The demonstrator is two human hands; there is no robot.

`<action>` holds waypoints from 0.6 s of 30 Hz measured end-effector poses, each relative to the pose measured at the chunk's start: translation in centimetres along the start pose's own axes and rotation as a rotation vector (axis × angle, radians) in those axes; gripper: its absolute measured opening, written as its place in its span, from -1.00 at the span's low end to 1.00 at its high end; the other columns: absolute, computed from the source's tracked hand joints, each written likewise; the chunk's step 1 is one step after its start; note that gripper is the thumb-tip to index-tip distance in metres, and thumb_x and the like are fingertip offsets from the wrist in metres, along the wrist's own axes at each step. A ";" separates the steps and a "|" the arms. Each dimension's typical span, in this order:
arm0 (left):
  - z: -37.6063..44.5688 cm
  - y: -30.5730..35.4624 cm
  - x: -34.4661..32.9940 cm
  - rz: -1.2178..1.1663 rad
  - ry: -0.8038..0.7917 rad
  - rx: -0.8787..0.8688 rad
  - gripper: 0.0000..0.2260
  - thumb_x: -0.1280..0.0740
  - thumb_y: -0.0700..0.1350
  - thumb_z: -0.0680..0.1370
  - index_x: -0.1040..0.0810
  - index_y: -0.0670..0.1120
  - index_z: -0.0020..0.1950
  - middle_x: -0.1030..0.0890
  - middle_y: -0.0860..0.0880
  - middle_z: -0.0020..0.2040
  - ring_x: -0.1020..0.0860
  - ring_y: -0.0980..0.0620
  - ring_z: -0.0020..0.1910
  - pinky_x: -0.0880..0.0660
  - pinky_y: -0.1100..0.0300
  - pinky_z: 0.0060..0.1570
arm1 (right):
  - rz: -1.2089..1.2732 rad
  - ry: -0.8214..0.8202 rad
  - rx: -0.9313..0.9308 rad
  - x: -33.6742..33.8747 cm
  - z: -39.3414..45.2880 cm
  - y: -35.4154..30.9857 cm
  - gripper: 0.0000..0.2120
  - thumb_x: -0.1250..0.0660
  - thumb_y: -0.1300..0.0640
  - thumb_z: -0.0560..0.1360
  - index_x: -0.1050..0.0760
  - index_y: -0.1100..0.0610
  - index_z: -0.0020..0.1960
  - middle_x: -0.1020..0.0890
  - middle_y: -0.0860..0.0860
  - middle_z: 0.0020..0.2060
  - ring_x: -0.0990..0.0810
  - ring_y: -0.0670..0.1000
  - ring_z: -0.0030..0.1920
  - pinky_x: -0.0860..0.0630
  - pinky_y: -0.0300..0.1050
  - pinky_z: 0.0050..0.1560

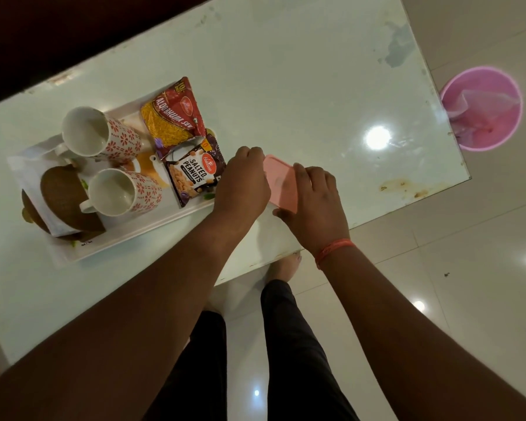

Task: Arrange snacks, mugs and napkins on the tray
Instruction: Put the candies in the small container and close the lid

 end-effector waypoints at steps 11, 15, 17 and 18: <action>1.2 -0.1 -1.3 0.038 -0.137 0.015 -0.81 -0.37 -0.23 0.52 -0.43 -0.14 0.09 -0.58 -0.14 0.01 -0.58 -0.12 -0.03 -0.32 0.13 -0.25 | 0.146 -0.066 -0.027 -1.1 0.3 0.5 -0.16 -0.59 0.09 0.30 -0.25 0.19 0.45 -0.42 0.12 0.30 -0.43 0.15 0.27 -0.47 0.00 0.25; 1.2 -0.1 -1.5 0.055 -0.160 -0.012 -0.82 -0.36 -0.26 0.52 -0.43 -0.14 0.08 -0.59 -0.15 0.01 -0.57 -0.14 -0.02 -0.33 0.12 -0.25 | 0.154 -0.079 -0.028 -1.4 0.1 0.7 -0.16 -0.59 0.08 0.31 -0.24 0.20 0.45 -0.42 0.12 0.32 -0.42 0.15 0.30 -0.44 0.01 0.31; 1.2 0.1 -1.6 0.057 -0.165 -0.027 -0.80 -0.36 -0.26 0.52 -0.42 -0.15 0.10 -0.58 -0.16 0.02 -0.57 -0.14 -0.01 -0.33 0.12 -0.25 | 0.145 -0.074 -0.033 -1.4 0.1 0.7 -0.16 -0.58 0.06 0.32 -0.23 0.20 0.46 -0.42 0.13 0.34 -0.41 0.15 0.32 -0.43 0.02 0.33; 1.3 0.2 -1.5 0.054 -0.165 -0.034 -0.79 -0.36 -0.27 0.52 -0.42 -0.15 0.11 -0.58 -0.16 0.02 -0.57 -0.14 -0.01 -0.34 0.12 -0.26 | 0.136 -0.063 -0.033 -1.4 0.0 0.7 -0.15 -0.58 0.05 0.33 -0.23 0.20 0.47 -0.43 0.13 0.34 -0.41 0.16 0.34 -0.43 0.02 0.34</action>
Point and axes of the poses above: each hand's wrist, its own z-axis towards the middle knuckle, its own x-axis out of the back of the hand, y = z × x, the point moved 10 cm from there along z, towards the middle knuckle
